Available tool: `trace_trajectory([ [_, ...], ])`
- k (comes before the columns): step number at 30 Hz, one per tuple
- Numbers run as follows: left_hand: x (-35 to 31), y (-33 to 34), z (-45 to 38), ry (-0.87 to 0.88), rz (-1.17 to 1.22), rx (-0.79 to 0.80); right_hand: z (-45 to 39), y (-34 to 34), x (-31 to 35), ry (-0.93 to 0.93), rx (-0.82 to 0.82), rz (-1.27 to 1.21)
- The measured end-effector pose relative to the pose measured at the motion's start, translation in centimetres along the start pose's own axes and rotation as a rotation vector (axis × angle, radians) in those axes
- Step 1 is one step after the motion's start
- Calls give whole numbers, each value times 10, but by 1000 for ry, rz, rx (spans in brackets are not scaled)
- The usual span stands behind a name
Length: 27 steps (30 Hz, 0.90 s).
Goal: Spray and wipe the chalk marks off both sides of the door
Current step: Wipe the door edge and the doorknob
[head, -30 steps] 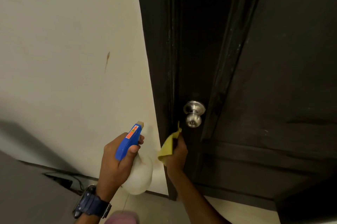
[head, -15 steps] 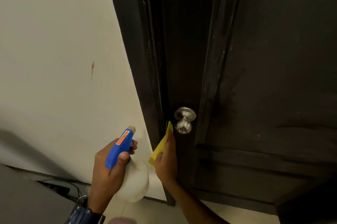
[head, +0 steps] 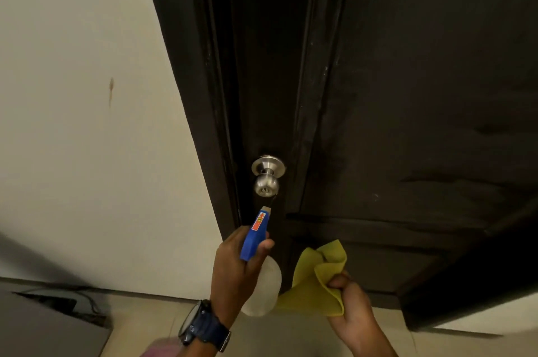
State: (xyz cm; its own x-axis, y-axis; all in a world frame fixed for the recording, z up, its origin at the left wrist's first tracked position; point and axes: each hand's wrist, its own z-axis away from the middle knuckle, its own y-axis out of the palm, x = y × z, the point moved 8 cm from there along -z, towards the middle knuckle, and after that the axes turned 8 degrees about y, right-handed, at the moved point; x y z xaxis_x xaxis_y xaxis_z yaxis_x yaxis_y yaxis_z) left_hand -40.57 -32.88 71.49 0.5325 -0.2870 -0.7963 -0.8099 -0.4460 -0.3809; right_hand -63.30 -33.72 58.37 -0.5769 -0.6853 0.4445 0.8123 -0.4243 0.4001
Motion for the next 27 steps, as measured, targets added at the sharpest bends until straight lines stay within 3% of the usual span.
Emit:
trace_trajectory([
  [6,-4,12,15,-130,-60,-144,4,11,46,-4,115,101],
  [14,-45,23,23,-161,-201,-311,5,32,81,166,417,140],
  [17,-55,21,36,-181,-251,-365,19,72,91,138,545,127],
  [19,-57,16,46,-220,-298,-400,35,121,110,-67,673,190],
  [21,-56,8,55,-262,-327,-426,58,178,136,-592,745,511],
  [23,-56,2,64,-290,-363,-442,70,227,117,-1110,770,982],
  [25,-57,-4,72,-308,-379,-469,49,247,78,-1480,658,1387],
  [27,-55,-10,78,-326,-363,-493,36,241,54,-1753,512,1470],
])
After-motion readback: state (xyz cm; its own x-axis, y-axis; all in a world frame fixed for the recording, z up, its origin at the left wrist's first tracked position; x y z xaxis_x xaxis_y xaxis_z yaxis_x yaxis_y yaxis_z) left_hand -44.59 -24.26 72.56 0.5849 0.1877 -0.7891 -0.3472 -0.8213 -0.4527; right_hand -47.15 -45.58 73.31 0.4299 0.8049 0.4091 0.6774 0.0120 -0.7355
